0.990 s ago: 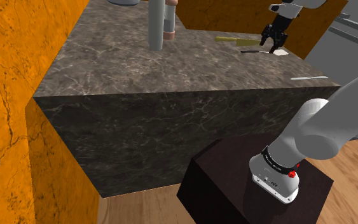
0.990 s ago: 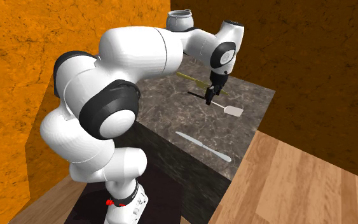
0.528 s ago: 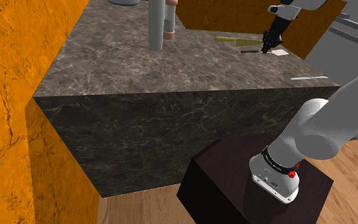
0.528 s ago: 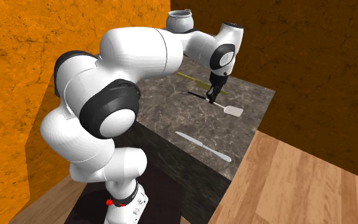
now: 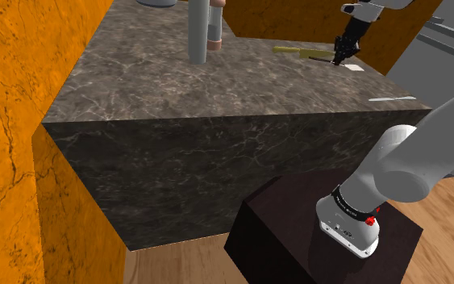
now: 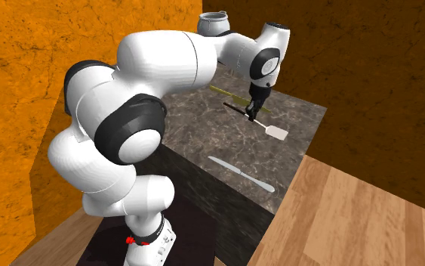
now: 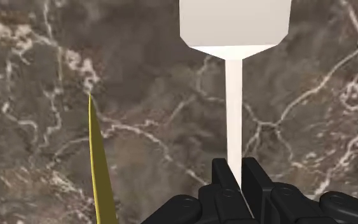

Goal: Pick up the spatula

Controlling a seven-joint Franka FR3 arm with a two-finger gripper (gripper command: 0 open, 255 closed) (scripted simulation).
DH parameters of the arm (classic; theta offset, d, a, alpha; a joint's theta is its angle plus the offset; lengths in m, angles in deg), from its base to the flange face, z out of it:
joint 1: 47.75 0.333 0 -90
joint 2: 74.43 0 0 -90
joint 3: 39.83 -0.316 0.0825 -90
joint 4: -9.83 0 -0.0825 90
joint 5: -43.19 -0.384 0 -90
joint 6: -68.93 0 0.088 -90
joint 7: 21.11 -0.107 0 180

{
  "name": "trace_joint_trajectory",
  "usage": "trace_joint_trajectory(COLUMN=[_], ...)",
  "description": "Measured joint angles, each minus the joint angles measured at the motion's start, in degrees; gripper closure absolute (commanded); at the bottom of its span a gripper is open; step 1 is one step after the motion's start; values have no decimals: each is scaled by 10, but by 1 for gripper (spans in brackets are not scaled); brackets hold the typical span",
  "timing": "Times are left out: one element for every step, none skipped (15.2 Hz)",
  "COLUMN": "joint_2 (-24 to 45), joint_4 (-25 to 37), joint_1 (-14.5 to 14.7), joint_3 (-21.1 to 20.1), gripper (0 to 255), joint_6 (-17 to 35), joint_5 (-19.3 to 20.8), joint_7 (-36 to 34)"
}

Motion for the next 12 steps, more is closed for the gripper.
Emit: trace_joint_trajectory(joint_2=[-3, -1, -1, -2, -3, -1, -4, -3, 0, 2, 5, 6], joint_4=[6, 15, 23, 30, 35, 43, 50, 57, 68, 76, 88, 95], joint_1=[0, 0, 1, 1, 1, 1, 1, 2, 2, 3, 4, 4], joint_3=[-2, -2, -2, -4, -4, -3, -6, -5, -5, -5, -4, -4], gripper=[255, 255, 255, 255, 255, 255, 255, 255, 255, 255, 255, 255], joint_6=[-7, -16, -23, -31, -36, -43, -52, -59, -67, -75, -84, -91], joint_5=[2, 1, 0, 0, 1, -1, 1, 1, -2, -3, -6, -7], joint_7=[-2, -1, -1, -2, -3, -1, -3, -2, -1, -1, 1, 1])
